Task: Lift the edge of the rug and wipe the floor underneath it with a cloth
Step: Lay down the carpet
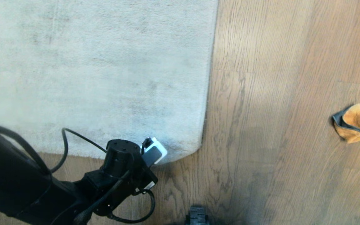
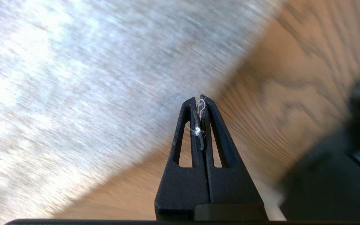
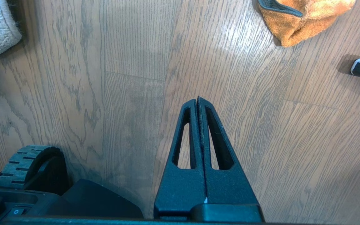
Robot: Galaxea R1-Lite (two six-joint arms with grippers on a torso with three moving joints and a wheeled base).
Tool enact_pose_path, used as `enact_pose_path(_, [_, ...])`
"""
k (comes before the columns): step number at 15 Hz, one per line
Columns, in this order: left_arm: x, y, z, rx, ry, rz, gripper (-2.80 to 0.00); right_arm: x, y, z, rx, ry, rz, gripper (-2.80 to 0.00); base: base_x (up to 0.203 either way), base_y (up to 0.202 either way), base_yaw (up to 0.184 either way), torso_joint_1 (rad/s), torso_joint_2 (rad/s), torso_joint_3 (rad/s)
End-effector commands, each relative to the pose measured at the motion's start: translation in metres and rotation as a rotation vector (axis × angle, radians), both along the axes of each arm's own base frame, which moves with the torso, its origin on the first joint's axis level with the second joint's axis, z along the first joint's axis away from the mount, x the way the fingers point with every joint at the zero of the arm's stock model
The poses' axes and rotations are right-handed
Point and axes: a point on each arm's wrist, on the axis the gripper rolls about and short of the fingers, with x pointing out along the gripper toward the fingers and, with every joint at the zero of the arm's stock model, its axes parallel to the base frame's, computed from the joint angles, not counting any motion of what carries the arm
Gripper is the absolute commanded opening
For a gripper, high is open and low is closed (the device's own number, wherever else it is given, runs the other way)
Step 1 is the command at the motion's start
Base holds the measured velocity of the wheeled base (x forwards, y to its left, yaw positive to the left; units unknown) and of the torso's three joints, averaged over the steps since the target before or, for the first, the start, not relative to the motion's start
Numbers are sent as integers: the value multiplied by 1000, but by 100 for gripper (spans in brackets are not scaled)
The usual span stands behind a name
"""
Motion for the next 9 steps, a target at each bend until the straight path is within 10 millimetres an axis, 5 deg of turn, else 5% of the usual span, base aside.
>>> enact_pose_path(1, [7,4,1,-17,-9,3,-280,0,0,0,-1,1,0,-280,0,0,0,0,0,0])
enact_pose_path(9, [16,4,-5,-43,-18,-72,-280,0,0,0,0,1,0,-280,0,0,0,0,0,0])
